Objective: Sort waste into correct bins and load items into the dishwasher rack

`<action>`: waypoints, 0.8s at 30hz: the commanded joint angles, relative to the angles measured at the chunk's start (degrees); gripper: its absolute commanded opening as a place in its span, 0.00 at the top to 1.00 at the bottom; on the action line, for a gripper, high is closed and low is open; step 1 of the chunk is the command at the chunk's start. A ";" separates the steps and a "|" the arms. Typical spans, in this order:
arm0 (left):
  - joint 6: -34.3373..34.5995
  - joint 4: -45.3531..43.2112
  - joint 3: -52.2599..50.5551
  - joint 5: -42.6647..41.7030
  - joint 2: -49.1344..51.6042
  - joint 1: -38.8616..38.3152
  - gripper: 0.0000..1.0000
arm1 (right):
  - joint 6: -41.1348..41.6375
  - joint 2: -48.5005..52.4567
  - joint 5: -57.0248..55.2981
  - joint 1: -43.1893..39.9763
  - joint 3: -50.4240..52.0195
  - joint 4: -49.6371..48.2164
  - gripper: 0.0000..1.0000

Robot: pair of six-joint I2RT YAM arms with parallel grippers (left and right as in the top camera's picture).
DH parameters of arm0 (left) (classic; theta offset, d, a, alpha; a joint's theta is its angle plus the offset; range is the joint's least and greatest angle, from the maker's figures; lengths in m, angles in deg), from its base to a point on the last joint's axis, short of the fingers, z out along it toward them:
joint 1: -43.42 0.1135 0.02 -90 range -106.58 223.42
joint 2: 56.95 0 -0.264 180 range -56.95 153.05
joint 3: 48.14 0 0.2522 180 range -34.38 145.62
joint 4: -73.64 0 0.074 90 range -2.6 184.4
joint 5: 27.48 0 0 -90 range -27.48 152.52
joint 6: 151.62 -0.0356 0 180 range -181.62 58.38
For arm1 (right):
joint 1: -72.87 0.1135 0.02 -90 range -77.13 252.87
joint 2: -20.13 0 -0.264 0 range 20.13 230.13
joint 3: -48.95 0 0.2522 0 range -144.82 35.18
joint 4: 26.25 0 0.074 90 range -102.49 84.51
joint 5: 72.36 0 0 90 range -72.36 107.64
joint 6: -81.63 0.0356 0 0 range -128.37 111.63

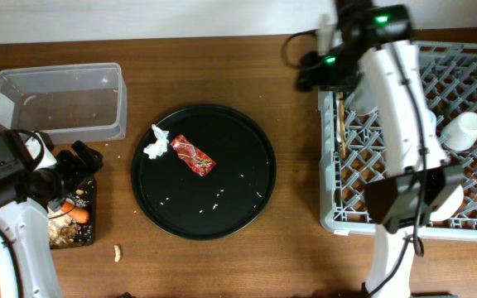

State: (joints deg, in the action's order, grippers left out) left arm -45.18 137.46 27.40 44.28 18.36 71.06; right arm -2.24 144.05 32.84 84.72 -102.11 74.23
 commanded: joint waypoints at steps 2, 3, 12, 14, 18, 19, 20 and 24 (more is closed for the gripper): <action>-0.90 -0.09 0.90 -0.42 0.00 0.28 0.01 | -1.42 -0.66 1.60 13.25 4.07 -3.82 0.36; -0.90 -0.09 0.90 -0.42 0.00 0.28 0.01 | -1.40 -0.66 -0.81 16.74 6.40 -6.60 0.24; -0.90 -0.09 0.92 -0.42 0.00 0.28 0.01 | 10.67 -0.66 -20.17 32.46 24.04 -26.77 0.01; -0.90 -0.09 0.92 -0.42 0.00 0.28 0.01 | 11.37 -1.22 -20.65 32.11 23.37 -27.34 0.01; -0.90 -0.09 0.92 -0.42 0.00 0.28 0.01 | 11.32 -2.75 -20.65 28.17 19.41 -24.63 0.01; -0.90 -0.09 0.92 -0.42 0.00 0.28 0.01 | 11.32 -3.10 -20.65 26.73 18.25 -23.61 0.01; -0.90 -0.09 0.90 -0.42 0.00 0.28 0.01 | 11.34 -3.56 -20.55 24.46 16.39 -22.03 0.01; -0.90 -0.09 0.92 -0.42 0.00 0.28 0.01 | 11.34 -5.42 -18.62 14.49 7.06 -17.86 0.01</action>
State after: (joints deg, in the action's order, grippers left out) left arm -45.18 137.44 27.40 44.28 18.36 71.06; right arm 8.21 143.00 14.15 105.60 -87.95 54.91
